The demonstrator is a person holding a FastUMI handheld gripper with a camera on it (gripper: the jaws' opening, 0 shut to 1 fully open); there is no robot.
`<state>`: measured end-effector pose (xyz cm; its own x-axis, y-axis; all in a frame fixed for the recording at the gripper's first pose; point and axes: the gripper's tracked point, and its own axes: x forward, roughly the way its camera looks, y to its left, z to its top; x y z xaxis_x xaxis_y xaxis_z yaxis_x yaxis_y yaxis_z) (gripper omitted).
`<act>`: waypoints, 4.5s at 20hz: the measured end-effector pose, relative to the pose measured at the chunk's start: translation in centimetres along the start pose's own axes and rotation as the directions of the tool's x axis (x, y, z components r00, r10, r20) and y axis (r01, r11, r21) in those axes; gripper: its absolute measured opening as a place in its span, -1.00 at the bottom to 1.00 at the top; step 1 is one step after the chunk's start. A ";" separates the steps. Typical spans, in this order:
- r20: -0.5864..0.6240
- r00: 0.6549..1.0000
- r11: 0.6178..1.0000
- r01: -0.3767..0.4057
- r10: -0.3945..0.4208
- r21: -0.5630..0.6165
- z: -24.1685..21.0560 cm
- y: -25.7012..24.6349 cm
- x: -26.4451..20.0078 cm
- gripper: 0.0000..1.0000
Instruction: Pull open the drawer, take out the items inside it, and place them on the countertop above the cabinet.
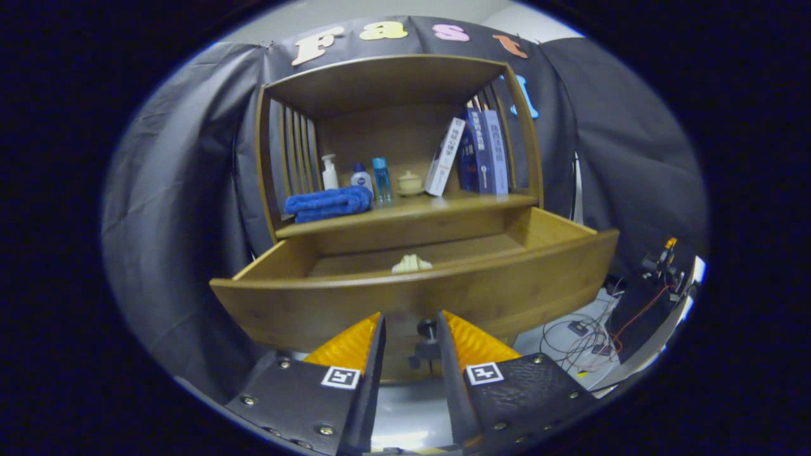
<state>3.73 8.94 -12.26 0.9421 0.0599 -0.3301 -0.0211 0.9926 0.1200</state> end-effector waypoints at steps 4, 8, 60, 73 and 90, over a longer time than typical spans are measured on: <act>0.073 0.997 0.997 0.008 -0.003 -0.070 5.6 1.0 2.3 -0.07; -0.022 0.999 0.997 0.023 -0.025 -0.067 7.3 0.7 7.0 -0.07; -0.280 0.924 0.961 0.222 -0.262 -0.165 13.6 -0.8 14.0 -0.88; -0.247 0.941 0.972 0.231 -0.231 -0.030 16.4 -2.2 25.4 -0.88; -0.273 0.937 0.976 0.212 -0.216 -0.045 14.7 -3.2 29.5 -0.48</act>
<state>36.50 6.01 -8.61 0.7964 -0.1297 -0.5907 0.1644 0.9864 0.0051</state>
